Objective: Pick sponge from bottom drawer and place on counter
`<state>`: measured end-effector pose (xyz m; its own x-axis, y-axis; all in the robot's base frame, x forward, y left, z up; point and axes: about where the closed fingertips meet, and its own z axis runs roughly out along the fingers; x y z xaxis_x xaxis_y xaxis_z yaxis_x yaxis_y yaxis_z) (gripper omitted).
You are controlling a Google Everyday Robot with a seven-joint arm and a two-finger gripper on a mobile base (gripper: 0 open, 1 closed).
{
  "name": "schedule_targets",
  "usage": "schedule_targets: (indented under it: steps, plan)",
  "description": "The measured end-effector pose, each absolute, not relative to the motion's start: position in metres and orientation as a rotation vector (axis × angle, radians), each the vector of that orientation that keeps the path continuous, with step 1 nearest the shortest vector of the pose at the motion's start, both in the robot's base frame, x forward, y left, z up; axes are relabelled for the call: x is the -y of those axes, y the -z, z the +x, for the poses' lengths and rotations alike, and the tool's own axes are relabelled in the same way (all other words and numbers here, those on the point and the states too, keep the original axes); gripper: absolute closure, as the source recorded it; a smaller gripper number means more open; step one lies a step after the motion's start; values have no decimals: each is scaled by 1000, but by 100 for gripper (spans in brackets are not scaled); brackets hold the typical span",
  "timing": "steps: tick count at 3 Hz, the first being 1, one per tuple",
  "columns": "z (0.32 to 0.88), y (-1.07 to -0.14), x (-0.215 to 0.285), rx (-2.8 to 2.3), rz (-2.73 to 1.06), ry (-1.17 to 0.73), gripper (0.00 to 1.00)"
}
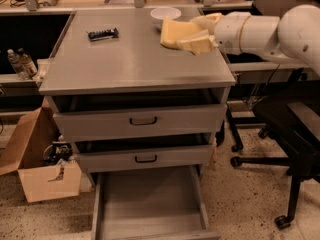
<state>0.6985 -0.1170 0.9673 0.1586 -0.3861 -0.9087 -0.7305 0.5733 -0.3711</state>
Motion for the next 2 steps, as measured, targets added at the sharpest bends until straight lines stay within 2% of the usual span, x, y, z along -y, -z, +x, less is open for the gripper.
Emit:
schedule_targets:
  steps: [2]
  plan:
    - [792,-936,126,-1712,-879,-352,100]
